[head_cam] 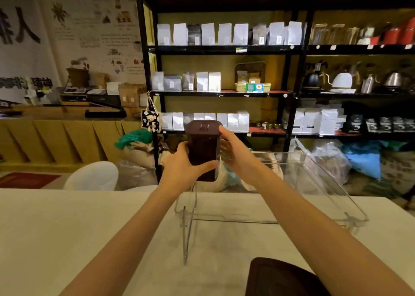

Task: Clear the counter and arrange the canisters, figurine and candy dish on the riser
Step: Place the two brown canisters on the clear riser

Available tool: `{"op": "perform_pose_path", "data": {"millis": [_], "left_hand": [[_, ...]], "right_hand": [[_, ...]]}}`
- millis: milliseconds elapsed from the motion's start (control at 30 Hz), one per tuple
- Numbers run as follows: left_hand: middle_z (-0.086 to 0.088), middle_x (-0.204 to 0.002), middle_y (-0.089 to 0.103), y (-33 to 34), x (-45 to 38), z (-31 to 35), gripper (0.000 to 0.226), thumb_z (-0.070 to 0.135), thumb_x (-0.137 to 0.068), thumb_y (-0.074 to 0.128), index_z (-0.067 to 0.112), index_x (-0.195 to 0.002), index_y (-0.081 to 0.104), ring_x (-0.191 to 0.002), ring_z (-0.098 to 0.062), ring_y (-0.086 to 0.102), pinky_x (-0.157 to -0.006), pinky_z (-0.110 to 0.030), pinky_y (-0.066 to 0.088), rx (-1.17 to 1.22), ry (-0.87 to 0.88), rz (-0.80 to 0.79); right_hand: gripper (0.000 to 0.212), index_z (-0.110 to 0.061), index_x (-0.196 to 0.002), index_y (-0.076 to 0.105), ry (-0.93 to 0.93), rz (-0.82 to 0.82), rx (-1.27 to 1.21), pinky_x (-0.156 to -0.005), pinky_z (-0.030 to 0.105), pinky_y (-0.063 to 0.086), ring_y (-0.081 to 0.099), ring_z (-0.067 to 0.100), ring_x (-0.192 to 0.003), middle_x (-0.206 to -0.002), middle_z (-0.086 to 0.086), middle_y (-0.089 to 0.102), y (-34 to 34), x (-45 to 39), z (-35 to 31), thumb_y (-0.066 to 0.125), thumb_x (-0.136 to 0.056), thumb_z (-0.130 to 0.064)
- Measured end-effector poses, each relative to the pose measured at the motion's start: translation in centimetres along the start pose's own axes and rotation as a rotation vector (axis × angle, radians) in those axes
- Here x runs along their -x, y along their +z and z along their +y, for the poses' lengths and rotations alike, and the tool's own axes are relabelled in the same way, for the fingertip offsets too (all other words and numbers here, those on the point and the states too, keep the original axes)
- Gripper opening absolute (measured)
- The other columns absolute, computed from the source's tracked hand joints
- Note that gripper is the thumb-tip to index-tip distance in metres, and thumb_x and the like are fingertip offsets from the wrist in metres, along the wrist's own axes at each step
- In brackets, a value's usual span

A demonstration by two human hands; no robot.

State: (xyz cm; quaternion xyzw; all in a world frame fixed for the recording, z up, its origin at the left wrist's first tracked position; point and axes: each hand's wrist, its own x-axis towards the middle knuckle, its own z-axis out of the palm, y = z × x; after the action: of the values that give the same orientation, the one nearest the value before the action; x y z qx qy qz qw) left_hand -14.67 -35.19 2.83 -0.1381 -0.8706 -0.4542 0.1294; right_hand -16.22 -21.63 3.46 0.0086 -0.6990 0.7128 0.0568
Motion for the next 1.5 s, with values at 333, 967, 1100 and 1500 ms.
{"op": "perform_pose_path", "data": {"millis": [333, 967, 1100, 1500], "left_hand": [[-0.006, -0.125, 0.063, 0.4, -1.0, -0.2, 0.072, 0.045, -0.07, 0.073, 0.012, -0.128, 0.046, -0.113, -0.022, 0.059, -0.087, -0.03, 0.049, -0.116, 0.057, 0.046], [-0.008, -0.117, 0.064, -1.0, -1.1, 0.1, 0.068, 0.055, -0.074, 0.063, 0.013, -0.125, 0.05, -0.104, -0.024, 0.061, -0.078, -0.031, 0.048, -0.348, 0.016, -0.197], [-0.012, -0.097, 0.07, -1.9, -0.2, 1.3, 0.048, 0.049, -0.082, 0.056, 0.006, -0.104, 0.063, -0.088, -0.025, 0.064, -0.072, -0.032, 0.049, -0.481, 0.027, -0.241], [-0.007, -0.135, 0.049, -2.0, 13.6, 6.0, 0.038, 0.019, -0.096, 0.04, 0.015, -0.133, 0.045, -0.121, -0.02, 0.048, -0.095, -0.029, 0.037, -0.262, 0.319, -0.123]], "right_hand": [[0.063, -0.02, -0.135, 0.042, 0.043, 0.069, 0.141, -0.11, 0.044, 0.035, 0.046, 0.024, -0.128, -0.141, 0.006, 0.049, 0.3, 0.4, 0.1, 0.025, -0.089, -0.058], [0.034, -0.012, -0.122, 0.054, -0.1, 0.066, 0.781, -0.092, 0.03, 0.042, 0.053, 0.021, -0.115, -0.127, 0.009, 0.058, -2.6, 7.2, -2.5, 0.048, -0.091, -0.025], [0.034, -0.013, -0.122, 0.054, -0.151, 0.041, 0.864, -0.092, 0.03, 0.043, 0.054, 0.02, -0.115, -0.127, 0.007, 0.06, -4.7, 11.6, -4.2, 0.051, -0.09, -0.024], [0.021, -0.02, -0.109, 0.06, -0.33, 0.058, 0.988, -0.071, -0.004, 0.041, 0.055, -0.005, -0.084, -0.094, -0.008, 0.062, -9.3, 25.2, -1.2, 0.053, -0.09, -0.021]]}}
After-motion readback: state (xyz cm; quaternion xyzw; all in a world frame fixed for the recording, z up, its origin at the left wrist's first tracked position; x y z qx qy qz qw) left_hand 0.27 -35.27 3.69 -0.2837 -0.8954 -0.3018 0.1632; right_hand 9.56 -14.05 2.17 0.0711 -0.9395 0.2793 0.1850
